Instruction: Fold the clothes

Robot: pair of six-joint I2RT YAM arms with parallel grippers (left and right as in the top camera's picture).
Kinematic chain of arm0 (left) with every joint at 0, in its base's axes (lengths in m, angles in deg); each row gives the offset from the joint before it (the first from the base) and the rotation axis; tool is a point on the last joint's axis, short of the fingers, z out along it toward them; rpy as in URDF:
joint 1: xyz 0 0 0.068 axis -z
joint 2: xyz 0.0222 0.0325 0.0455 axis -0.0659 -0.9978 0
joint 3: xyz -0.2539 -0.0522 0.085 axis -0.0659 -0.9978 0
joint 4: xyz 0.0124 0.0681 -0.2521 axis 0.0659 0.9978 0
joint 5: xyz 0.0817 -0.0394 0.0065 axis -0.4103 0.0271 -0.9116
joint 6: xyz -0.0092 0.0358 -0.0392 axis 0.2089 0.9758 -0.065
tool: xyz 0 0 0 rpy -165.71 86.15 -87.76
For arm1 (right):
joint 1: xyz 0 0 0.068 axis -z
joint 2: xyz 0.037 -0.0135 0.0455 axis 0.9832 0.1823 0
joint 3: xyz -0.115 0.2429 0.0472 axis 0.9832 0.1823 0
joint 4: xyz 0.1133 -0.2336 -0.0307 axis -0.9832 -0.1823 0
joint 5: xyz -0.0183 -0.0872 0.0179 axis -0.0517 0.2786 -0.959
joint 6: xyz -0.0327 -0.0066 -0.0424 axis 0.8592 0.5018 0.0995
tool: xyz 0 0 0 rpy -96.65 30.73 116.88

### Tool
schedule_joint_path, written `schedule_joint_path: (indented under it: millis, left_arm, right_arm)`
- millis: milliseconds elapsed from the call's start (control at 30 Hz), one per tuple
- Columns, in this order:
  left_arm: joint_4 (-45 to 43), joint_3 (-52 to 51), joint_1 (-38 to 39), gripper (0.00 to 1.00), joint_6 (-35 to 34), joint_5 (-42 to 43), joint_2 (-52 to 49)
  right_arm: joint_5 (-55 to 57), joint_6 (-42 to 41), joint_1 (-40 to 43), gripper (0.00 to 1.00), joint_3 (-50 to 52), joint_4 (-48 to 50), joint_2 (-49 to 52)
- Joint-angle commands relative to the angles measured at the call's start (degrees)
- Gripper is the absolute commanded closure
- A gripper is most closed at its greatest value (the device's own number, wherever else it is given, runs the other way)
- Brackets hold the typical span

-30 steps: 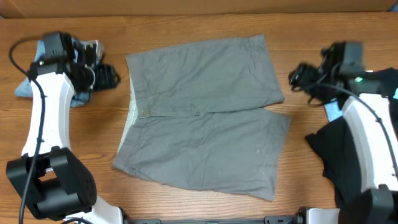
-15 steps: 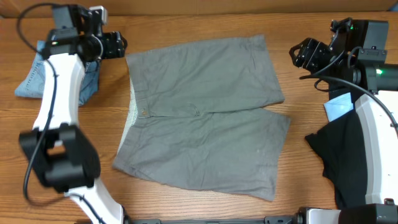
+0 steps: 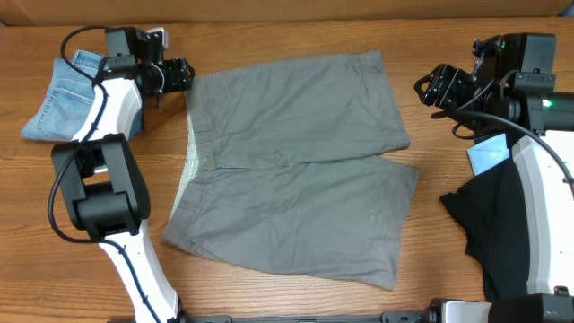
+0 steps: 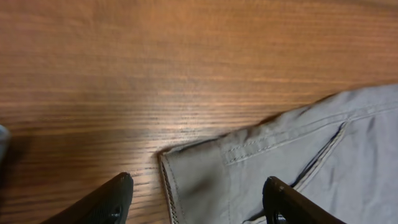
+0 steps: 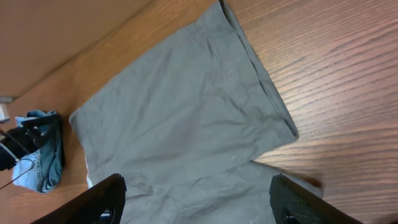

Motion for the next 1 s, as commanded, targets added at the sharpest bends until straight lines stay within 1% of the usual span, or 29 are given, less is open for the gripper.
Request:
schedule_joint_path:
  millis: [0,100,367,500,600,733,833,900,933,967]
  left_arm:
    - [-0.04,0.31,-0.2,0.31,-0.46,1.88,-1.2]
    - [-0.07,0.28,-0.22,0.34,-0.04,1.42,-1.22]
    - [-1.14,0.28,0.11,0.33,2.32,-0.02,-3.19]
    - [-2.4,0.28,0.11,0.34,2.47,-0.07,-4.59]
    - [-3.67,0.28,0.11,0.42,2.69,-0.04,-4.85]
    - [-6.8,0.28,0.13,0.44,2.89,0.22,-4.85]
    - [-7.1,0.28,0.13,0.52,2.86,0.33,-4.85]
    - [-6.95,0.28,0.13,0.53,2.84,1.33,-4.85]
    - [-6.93,0.28,0.11,0.5,2.84,2.27,-4.85]
    - [-6.91,0.31,0.11,0.45,2.82,3.45,-4.85]
  right_arm:
    - [0.04,-0.17,0.17,0.23,-0.92,0.13,0.07]
    - [1.22,-0.13,0.17,0.23,-0.92,0.15,0.09]
    - [1.2,-0.15,0.17,0.23,-0.87,0.11,0.24]
    - [1.2,-0.15,0.17,0.22,-0.85,0.09,0.39]
    - [1.18,-0.17,0.17,0.23,-0.81,0.0,0.87]
    - [1.18,-0.15,0.17,0.23,-0.81,-0.96,2.1]
    - [1.2,-0.15,0.17,0.23,-0.79,-1.44,2.99]
    - [1.22,-0.11,0.17,0.23,-0.59,-1.11,3.08]
    - [1.25,0.07,0.17,0.23,-0.55,-1.03,3.08]
    - [1.46,0.04,0.17,0.23,-0.55,-0.96,3.08]
